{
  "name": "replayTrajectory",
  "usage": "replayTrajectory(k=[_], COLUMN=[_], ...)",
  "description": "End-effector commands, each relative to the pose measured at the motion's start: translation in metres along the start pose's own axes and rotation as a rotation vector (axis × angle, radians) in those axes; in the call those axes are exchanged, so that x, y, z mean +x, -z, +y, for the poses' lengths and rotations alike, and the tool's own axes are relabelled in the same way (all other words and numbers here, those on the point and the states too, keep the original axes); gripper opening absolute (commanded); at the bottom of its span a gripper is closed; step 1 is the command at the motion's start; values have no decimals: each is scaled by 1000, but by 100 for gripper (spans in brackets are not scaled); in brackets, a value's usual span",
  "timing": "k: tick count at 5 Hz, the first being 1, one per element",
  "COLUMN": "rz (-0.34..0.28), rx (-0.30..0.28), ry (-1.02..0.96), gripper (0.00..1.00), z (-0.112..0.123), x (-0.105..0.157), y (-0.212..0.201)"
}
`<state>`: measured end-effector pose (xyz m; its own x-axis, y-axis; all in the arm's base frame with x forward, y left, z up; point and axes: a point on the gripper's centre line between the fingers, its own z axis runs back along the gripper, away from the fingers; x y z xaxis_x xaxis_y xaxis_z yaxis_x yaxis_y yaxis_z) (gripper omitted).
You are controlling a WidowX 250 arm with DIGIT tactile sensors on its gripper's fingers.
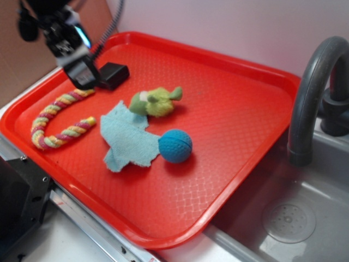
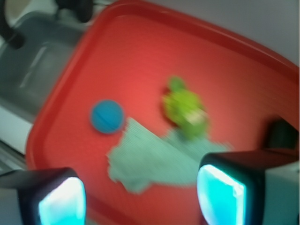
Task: Grab the blue ball.
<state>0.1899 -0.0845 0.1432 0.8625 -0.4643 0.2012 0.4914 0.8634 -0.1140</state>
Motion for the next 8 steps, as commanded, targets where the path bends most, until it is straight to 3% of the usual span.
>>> replayTrajectory(k=[1, 4, 5, 7, 8], rz=[52, 198, 255, 348, 363], rx=[-12, 102, 147, 179, 165], ry=[172, 138, 130, 94, 32], gripper=[100, 100, 100, 100, 0], z=[-38, -36, -45, -64, -43], x=[21, 32, 34, 22, 17], y=[38, 90, 106, 130, 132])
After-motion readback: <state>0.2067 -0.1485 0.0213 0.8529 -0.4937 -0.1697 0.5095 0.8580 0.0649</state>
